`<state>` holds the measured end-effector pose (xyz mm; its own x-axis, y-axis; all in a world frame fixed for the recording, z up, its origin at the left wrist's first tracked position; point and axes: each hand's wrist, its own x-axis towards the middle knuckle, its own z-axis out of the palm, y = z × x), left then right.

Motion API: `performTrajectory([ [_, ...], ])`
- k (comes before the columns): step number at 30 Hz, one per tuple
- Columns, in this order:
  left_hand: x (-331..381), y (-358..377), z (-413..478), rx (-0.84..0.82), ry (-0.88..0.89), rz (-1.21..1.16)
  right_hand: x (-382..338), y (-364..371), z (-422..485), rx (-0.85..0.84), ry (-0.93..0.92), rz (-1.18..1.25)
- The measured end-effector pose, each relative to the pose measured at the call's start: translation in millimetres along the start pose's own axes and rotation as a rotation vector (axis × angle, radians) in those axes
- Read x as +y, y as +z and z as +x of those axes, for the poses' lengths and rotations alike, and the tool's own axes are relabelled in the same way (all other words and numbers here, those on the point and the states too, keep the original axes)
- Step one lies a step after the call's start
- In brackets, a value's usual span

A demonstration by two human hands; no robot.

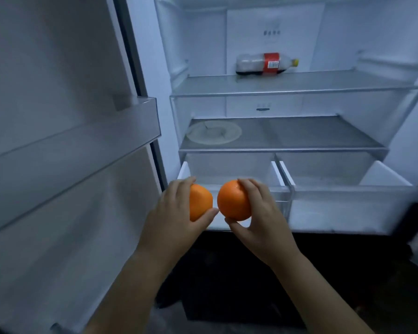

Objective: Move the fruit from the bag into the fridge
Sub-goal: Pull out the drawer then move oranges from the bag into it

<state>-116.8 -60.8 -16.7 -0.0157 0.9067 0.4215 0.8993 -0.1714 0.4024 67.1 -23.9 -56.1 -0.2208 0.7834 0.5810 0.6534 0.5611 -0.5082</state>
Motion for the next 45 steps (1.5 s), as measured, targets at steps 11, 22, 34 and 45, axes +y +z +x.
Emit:
performTrajectory([
  [11, -7, 103, 138, -0.085, -0.056, 0.022, 137, -3, 99, -0.081, 0.078, 0.044],
  [22, -43, 180, 224, -0.599, -0.202, 0.166, 225, 54, 187, -0.761, -0.107, -0.232],
  [34, -93, 251, 256, -1.021, -0.167, 0.228, 248, 137, 195, -1.197, -0.147, -0.419],
  [45, -109, 277, 242, -1.144, -0.212, 0.251, 251, 158, 179, -1.243, -0.196, -0.522],
])
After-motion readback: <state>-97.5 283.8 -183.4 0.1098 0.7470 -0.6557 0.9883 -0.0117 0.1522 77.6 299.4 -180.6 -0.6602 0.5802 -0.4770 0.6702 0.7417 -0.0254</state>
